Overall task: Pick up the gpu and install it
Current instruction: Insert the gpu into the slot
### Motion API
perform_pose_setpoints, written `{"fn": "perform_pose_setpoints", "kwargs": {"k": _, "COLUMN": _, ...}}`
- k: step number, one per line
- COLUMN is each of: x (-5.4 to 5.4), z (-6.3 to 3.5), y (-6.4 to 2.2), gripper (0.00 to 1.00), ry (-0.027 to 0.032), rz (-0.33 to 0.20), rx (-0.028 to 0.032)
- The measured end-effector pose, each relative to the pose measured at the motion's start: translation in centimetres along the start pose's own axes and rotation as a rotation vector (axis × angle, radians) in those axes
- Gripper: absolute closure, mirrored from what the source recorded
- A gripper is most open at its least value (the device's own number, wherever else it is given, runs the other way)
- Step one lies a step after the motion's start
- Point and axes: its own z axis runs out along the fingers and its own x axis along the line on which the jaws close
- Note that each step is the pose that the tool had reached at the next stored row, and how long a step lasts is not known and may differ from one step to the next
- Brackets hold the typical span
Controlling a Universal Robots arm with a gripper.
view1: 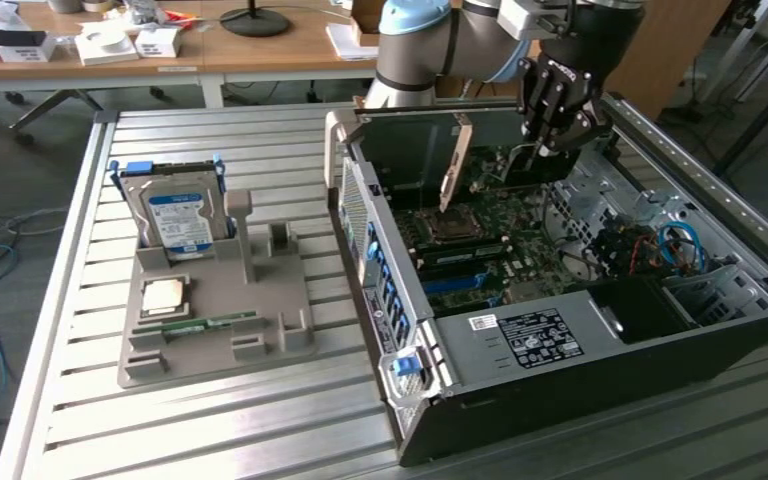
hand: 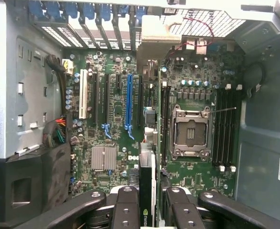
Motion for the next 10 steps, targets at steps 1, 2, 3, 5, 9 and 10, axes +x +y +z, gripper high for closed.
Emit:
{"fn": "perform_pose_setpoints", "kwargs": {"k": 1, "x": 0.0, "z": 0.02, "y": 0.0, "gripper": 0.74, "ry": 0.0002, "rz": 0.0, "rx": 0.0}}
{"fn": "perform_pose_setpoints", "kwargs": {"k": 2, "x": 0.0, "z": 0.04, "y": 0.0, "gripper": 0.74, "ry": 0.0001, "rz": 0.0, "rx": 0.0}}
{"fn": "perform_pose_setpoints", "kwargs": {"k": 3, "x": 0.0, "z": 0.05, "y": 0.0, "gripper": 0.74, "ry": 0.0002, "rz": 0.0, "rx": 0.0}}
{"fn": "perform_pose_setpoints", "kwargs": {"k": 5, "x": 0.0, "z": 0.05, "y": 0.0, "gripper": 0.74, "ry": 0.0003, "rz": 0.0, "rx": -0.0001}}
{"fn": "perform_pose_setpoints", "kwargs": {"k": 9, "x": 0.0, "z": 0.17, "y": 0.0, "gripper": 0.74, "ry": -0.0004, "rz": 0.0, "rx": 0.0001}}
{"fn": "perform_pose_setpoints", "kwargs": {"k": 10, "x": 0.01, "z": 0.25, "y": 0.0, "gripper": 0.74, "ry": -0.0001, "rz": 0.0, "rx": 0.0001}}
